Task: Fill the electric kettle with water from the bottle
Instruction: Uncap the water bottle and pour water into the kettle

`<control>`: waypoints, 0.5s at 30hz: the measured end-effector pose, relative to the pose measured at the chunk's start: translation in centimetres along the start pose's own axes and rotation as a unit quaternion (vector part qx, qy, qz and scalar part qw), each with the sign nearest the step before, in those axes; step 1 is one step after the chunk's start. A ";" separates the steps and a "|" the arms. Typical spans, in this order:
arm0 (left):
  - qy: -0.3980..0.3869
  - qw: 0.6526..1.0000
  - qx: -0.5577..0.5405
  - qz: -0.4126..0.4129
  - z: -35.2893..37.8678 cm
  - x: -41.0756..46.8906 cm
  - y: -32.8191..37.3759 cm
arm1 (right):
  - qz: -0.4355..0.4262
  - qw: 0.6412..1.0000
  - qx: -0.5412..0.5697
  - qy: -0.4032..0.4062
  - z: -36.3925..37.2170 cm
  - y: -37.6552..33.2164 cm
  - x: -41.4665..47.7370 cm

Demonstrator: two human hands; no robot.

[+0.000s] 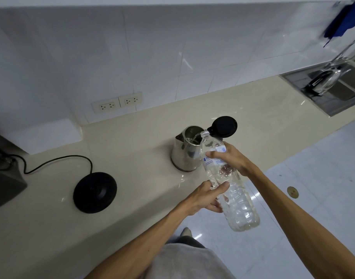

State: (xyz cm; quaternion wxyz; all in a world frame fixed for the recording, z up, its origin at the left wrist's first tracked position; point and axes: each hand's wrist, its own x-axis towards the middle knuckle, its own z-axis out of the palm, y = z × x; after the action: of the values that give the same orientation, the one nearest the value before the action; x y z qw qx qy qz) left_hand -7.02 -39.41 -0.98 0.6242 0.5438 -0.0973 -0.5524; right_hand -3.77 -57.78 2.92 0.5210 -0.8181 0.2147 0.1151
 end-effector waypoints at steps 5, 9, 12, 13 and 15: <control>0.003 1.000 0.000 -0.001 0.2 0.2 0.1 | 0.000 1.000 0.005 -0.003 -0.2 0.1 0.2; 0.004 1.000 0.004 -0.002 0.1 0.2 0.2 | -0.002 1.000 -0.001 -0.006 -0.1 0.1 0.3; 0.003 1.000 0.002 -0.001 0.1 0.1 0.2 | -0.005 1.000 -0.003 -0.005 -0.1 0.1 0.3; 0.004 1.000 0.002 -0.003 0.1 0.1 0.2 | -0.004 1.000 -0.004 -0.006 -0.1 0.1 0.3; 0.005 1.000 0.004 -0.005 0.1 0.0 0.1 | -0.004 1.000 -0.001 -0.010 0.0 0.2 0.3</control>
State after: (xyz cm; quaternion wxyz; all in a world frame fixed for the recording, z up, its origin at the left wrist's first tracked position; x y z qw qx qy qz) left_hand -7.02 -39.51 -0.85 0.6198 0.5497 -0.0938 -0.5521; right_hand -3.56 -57.93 2.66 0.5232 -0.8181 0.2057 0.1213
